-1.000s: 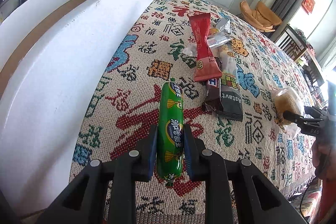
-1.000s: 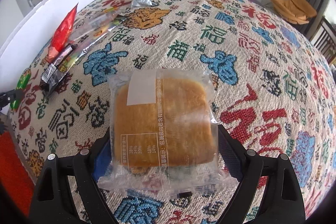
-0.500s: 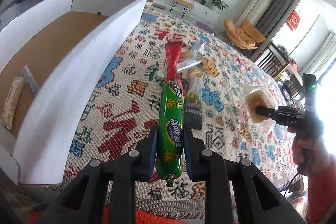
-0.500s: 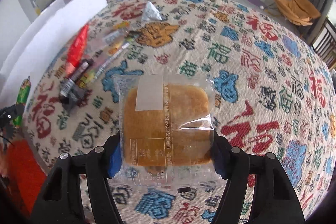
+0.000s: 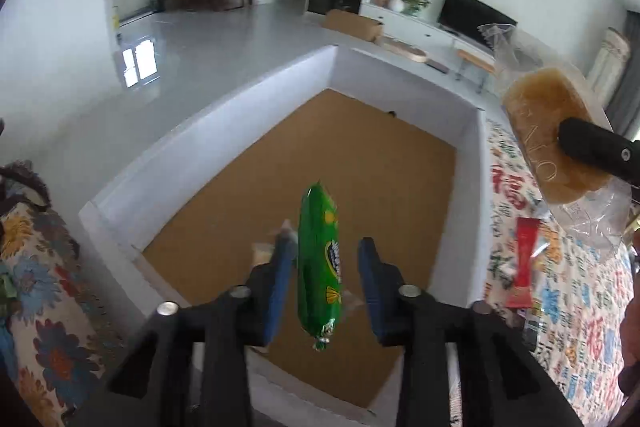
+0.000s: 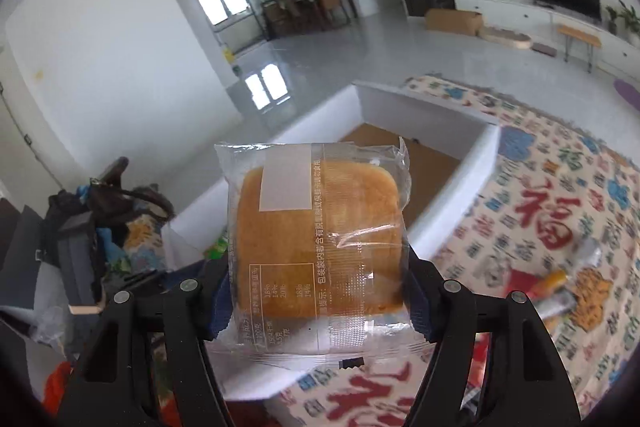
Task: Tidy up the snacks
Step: 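Grasp the green sausage stick with the left gripper while the right gripper carries the bread toward the box, then release the green sausage and bread loaf into the white box with both grippers, then grasp the wrapped corn sausage with the right gripper and lift it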
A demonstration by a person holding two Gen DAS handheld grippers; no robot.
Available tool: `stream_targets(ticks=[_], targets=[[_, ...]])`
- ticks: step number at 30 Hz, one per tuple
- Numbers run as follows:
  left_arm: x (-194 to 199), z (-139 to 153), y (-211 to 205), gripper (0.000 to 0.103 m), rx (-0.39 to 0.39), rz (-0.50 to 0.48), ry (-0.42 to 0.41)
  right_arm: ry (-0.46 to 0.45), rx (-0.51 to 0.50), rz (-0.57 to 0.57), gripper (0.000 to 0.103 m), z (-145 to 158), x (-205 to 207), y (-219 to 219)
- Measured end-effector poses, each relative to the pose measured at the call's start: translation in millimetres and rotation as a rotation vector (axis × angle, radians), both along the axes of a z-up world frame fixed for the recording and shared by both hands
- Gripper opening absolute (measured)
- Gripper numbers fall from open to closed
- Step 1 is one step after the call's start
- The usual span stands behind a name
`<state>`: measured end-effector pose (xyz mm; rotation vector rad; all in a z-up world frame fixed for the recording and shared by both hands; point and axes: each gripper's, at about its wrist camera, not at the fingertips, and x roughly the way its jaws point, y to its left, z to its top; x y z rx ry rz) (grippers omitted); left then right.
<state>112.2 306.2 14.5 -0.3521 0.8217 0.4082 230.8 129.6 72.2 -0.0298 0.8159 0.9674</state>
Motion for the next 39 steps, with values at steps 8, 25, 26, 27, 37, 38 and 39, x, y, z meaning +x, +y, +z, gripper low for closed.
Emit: stream_targets(ticks=[8, 25, 26, 27, 37, 38, 39], targets=[[-32, -12, -18, 0.09, -0.003, 0.034, -0.079, -0.008, -0.016, -0.008, 0.078, -23, -9, -3], [-1, -59, -243, 0.096, -0.078, -0.397, -0.011, -0.052, -0.331, -0.444, 0.078, -155, -37, -280], [1, -65, -250, 0.096, -0.07, -0.399, -0.005, -0.04, -0.329, -0.48, 0.078, -162, -41, -295], [3, -71, -255, 0.096, -0.056, -0.396, -0.001, -0.027, -0.323, -0.512, 0.078, -167, -43, -309], [-1, -107, -235, 0.096, -0.125, -0.27, 0.039, 0.105, -0.224, -0.542, 0.078, -156, -6, -338], [0, -108, -233, 0.096, -0.136, -0.264, 0.041, 0.125, -0.201, -0.537, 0.078, -147, 8, -332], [1, -110, -230, 0.096, -0.146, -0.259, 0.043, 0.149, -0.176, -0.528, 0.078, -138, 22, -323]])
